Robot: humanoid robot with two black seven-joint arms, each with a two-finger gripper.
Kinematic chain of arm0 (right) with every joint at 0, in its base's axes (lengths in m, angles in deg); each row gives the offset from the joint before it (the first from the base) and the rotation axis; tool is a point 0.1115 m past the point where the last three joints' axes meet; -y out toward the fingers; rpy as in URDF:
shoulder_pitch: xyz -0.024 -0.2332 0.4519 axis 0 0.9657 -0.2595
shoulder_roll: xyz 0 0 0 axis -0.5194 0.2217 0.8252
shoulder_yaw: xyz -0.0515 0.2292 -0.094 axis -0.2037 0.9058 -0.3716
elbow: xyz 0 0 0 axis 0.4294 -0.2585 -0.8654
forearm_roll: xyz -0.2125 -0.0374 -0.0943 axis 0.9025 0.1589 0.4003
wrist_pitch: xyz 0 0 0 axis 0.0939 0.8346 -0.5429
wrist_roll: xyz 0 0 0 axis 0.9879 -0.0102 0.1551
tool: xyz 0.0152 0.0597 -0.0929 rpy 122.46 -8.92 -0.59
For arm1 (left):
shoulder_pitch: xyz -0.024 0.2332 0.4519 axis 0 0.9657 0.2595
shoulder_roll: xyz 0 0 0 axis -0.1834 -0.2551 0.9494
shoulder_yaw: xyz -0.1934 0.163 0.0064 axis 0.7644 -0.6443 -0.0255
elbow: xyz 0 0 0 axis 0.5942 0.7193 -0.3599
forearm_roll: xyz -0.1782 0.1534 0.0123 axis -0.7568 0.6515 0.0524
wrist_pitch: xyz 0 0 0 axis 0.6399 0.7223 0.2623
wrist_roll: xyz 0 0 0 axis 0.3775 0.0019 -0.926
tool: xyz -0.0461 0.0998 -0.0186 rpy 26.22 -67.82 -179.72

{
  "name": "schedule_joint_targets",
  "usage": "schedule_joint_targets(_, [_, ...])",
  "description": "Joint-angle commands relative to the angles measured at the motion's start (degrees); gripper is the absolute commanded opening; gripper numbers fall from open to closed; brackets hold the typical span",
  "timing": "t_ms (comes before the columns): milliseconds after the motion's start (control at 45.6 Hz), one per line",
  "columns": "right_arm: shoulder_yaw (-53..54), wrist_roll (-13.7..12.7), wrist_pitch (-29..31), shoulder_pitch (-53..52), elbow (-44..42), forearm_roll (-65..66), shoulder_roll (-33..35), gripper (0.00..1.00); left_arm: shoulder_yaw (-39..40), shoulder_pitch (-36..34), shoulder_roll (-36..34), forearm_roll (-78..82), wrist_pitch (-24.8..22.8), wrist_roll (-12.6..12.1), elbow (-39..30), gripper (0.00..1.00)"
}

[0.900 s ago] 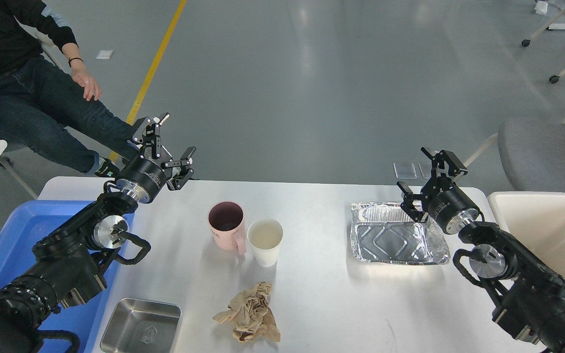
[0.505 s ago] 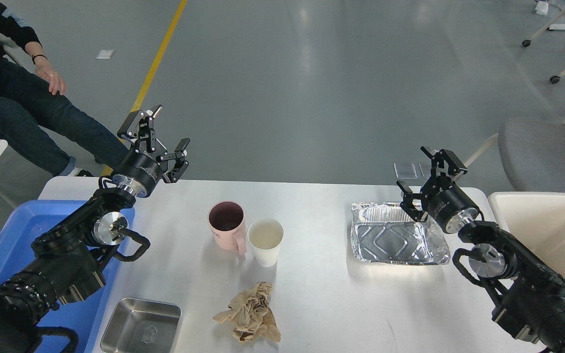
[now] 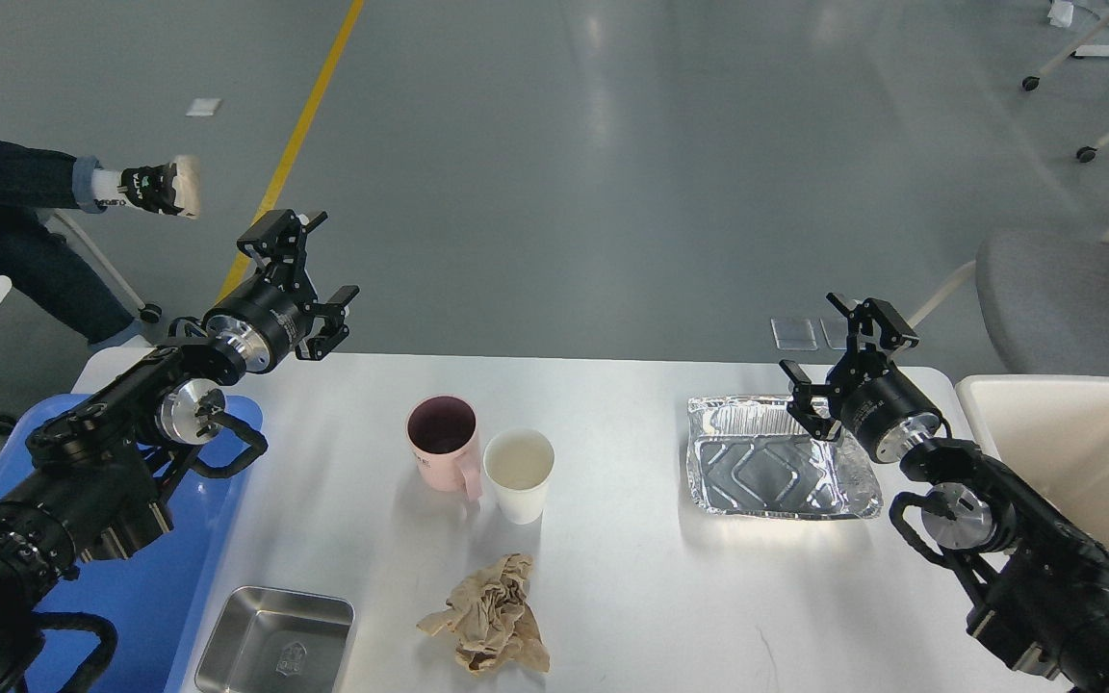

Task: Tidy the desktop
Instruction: 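Raise the left gripper and swing it toward the pink cup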

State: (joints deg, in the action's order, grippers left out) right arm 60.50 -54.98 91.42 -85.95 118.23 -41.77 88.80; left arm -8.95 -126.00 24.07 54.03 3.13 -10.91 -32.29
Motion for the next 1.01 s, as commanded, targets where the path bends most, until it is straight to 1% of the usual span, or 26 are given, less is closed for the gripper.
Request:
schedule_joint_targets(0, [0.0,0.0,0.1,0.0,0.0,0.0,0.2,1.0,-6.0,1.0,-5.1,0.7,0.8,0.1,-4.1,0.97])
schedule_joint_targets(44, [0.0,0.0,0.1,0.0,0.0,0.0,0.5,1.0,-9.0,1.0,-6.9,1.7,0.7,0.2,-4.9,0.97])
schedule_joint_targets(110, [0.0,0.0,0.1,0.0,0.0,0.0,0.8,1.0,-14.2,1.2,-11.3,3.3,0.9,0.2,-8.4,0.97])
schedule_joint_targets(197, [-0.1,0.0,0.1,-0.2,-0.1,0.0,0.9,1.0,-22.8,2.4,-19.5,5.9,1.7,0.3,-16.4,0.97])
schedule_joint_targets(285, [-0.2,0.0,0.2,-0.3,-0.1,0.0,1.2,1.0,-29.2,2.6,-28.3,8.3,2.8,0.3,-25.1,0.97])
schedule_joint_targets(395, [-0.3,0.0,0.2,-0.5,0.0,0.0,1.2,1.0,-34.7,3.5,-41.2,10.8,2.6,0.6,-36.2,0.97])
schedule_joint_targets(461, [-0.3,0.0,0.2,-0.5,0.0,0.0,1.2,1.0,-35.5,3.9,-47.9,13.7,2.0,1.2,-40.9,0.97])
schedule_joint_targets(505, [-0.3,0.0,0.2,-0.5,0.0,0.0,1.2,1.0,-35.8,4.0,-52.4,15.3,1.0,2.0,-43.9,0.97])
schedule_joint_targets(527, [-0.3,0.0,0.2,-0.6,0.0,0.0,1.1,1.0,-35.7,4.2,-56.4,16.4,-1.1,2.8,-46.1,0.97])
schedule_joint_targets(571, [-0.3,0.0,0.2,-0.6,0.0,0.0,1.1,1.0,-35.7,4.4,-60.6,17.1,-3.5,3.4,-47.8,0.97])
schedule_joint_targets(680, [-0.3,0.0,0.1,-0.7,0.0,0.0,1.1,1.0,-35.2,4.0,-69.8,18.0,-9.2,3.5,-49.8,0.97])
schedule_joint_targets(856, [-0.3,0.0,0.2,-0.9,0.0,0.0,1.1,1.0,-33.4,2.5,-82.1,19.3,-21.1,3.6,-49.8,0.97])
schedule_joint_targets(987, [-0.3,0.0,0.2,-0.9,0.0,0.0,1.1,1.0,-30.1,0.0,-88.9,20.2,-28.3,3.6,-49.5,0.97])
